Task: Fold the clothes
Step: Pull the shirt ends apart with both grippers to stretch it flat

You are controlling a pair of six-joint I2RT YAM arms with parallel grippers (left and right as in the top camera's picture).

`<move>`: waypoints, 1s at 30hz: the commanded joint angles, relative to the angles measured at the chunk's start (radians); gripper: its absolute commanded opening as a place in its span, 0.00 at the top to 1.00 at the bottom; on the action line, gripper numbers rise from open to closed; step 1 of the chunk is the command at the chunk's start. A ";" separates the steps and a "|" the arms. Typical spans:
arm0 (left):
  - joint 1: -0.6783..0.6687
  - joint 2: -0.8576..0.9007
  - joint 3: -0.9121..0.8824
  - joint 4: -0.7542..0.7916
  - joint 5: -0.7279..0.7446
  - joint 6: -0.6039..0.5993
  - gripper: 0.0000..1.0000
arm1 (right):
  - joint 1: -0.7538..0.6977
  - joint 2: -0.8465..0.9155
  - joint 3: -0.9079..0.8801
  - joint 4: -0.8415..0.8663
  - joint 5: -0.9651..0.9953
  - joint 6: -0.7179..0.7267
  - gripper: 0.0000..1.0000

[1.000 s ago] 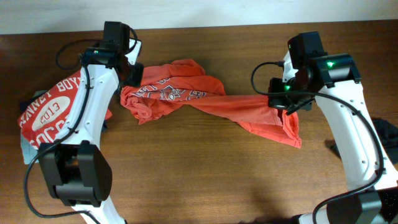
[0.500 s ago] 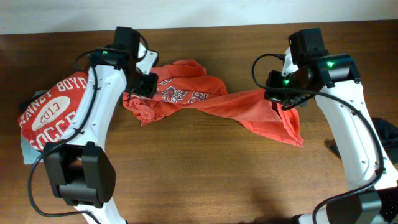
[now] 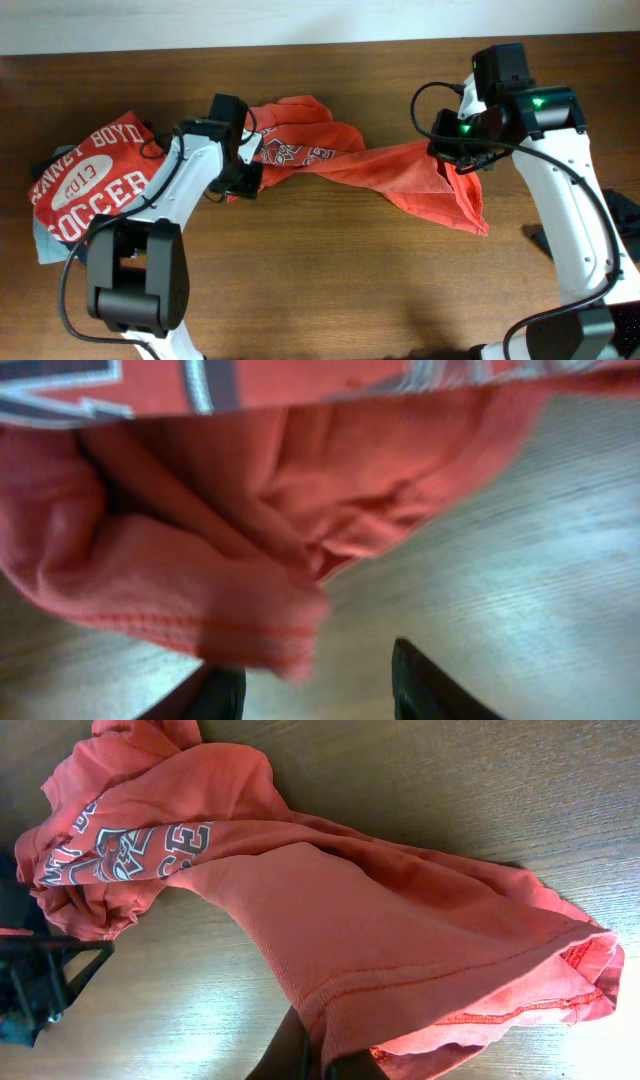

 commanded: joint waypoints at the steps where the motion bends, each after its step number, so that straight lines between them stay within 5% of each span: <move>1: 0.006 -0.024 -0.034 0.061 -0.094 -0.086 0.54 | -0.005 -0.002 0.022 0.001 -0.008 0.006 0.96; 12: 0.006 -0.024 -0.035 0.146 -0.176 -0.084 0.99 | -0.005 -0.002 0.022 0.001 -0.008 0.005 0.96; 19: 0.006 -0.082 0.090 -0.019 -0.188 -0.085 0.99 | -0.005 -0.002 0.022 0.000 0.005 -0.026 0.96; 24: 0.007 -0.211 0.345 -0.225 -0.216 -0.084 0.99 | -0.005 -0.002 0.022 -0.031 0.165 -0.026 0.96; 30: 0.010 -0.355 0.518 -0.290 -0.304 -0.061 0.99 | -0.006 -0.002 0.022 -0.082 0.334 -0.026 0.96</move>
